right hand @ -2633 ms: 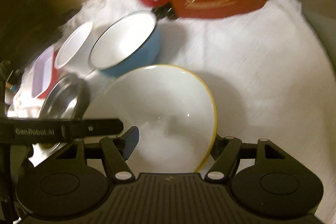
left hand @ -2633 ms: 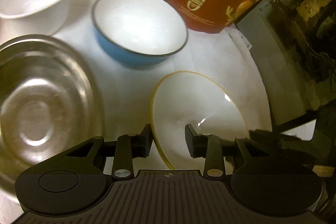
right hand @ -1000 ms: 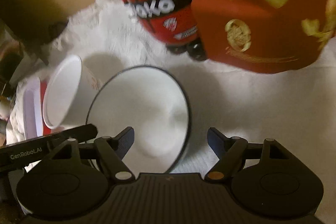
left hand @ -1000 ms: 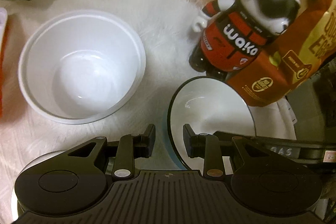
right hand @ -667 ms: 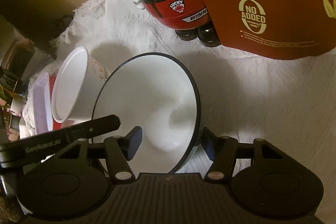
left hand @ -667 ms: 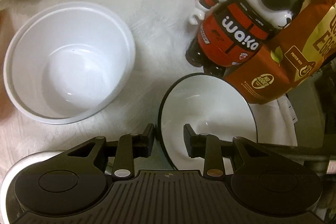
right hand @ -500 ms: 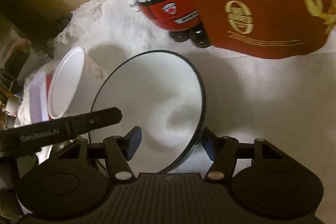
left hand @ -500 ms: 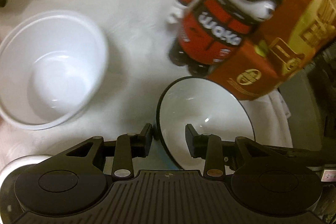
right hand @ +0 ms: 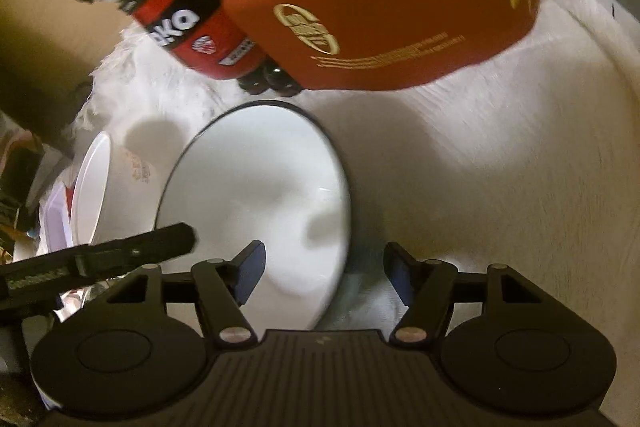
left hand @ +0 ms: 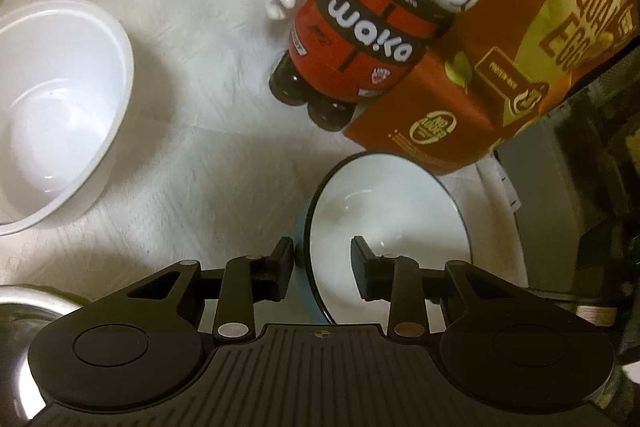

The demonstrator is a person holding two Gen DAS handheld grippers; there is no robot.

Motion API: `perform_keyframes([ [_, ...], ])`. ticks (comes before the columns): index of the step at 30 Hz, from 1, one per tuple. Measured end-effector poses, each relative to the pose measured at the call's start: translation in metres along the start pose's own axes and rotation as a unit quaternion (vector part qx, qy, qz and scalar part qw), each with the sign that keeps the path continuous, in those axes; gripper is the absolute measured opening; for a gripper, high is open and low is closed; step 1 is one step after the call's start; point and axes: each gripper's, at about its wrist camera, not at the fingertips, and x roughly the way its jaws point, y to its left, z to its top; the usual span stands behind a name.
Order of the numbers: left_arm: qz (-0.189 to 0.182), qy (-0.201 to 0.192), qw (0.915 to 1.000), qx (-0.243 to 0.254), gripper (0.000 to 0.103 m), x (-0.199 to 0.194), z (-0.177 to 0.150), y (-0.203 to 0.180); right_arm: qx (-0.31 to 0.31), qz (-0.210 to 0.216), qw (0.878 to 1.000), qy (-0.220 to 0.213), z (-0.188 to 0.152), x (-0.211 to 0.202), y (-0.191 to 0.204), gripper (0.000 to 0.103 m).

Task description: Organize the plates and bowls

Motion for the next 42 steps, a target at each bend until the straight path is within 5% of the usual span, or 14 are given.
perform_keyframes([
  [12, -0.002, 0.0, 1.0, 0.006, 0.035, -0.002, 0.001, -0.001, -0.045, 0.034, 0.998, 0.037, 0.006, 0.01, 0.01, 0.103],
  [21, -0.005, -0.001, 0.9999, 0.012, 0.035, -0.003, 0.0, -0.001, -0.083, -0.018, 0.995, 0.061, 0.006, 0.02, 0.033, 0.103],
  [29, -0.006, -0.006, 0.9998, 0.016, 0.034, -0.003, -0.001, -0.001, -0.123, -0.023, 0.989, 0.074, 0.003, 0.022, 0.038, 0.103],
  [31, -0.006, -0.009, 0.9999, 0.012, 0.029, -0.003, -0.002, 0.002, -0.105, -0.022, 0.992, 0.062, 0.003, 0.02, 0.035, 0.097],
  [35, -0.005, -0.002, 1.0, -0.005, 0.02, 0.003, -0.002, 0.01, -0.097, -0.031, 0.995, 0.023, 0.001, 0.007, 0.033, 0.067],
  [42, 0.008, 0.01, 0.9999, 0.006, 0.019, 0.014, -0.003, 0.005, -0.086, -0.033, 0.995, 0.021, 0.002, 0.005, 0.029, 0.058],
])
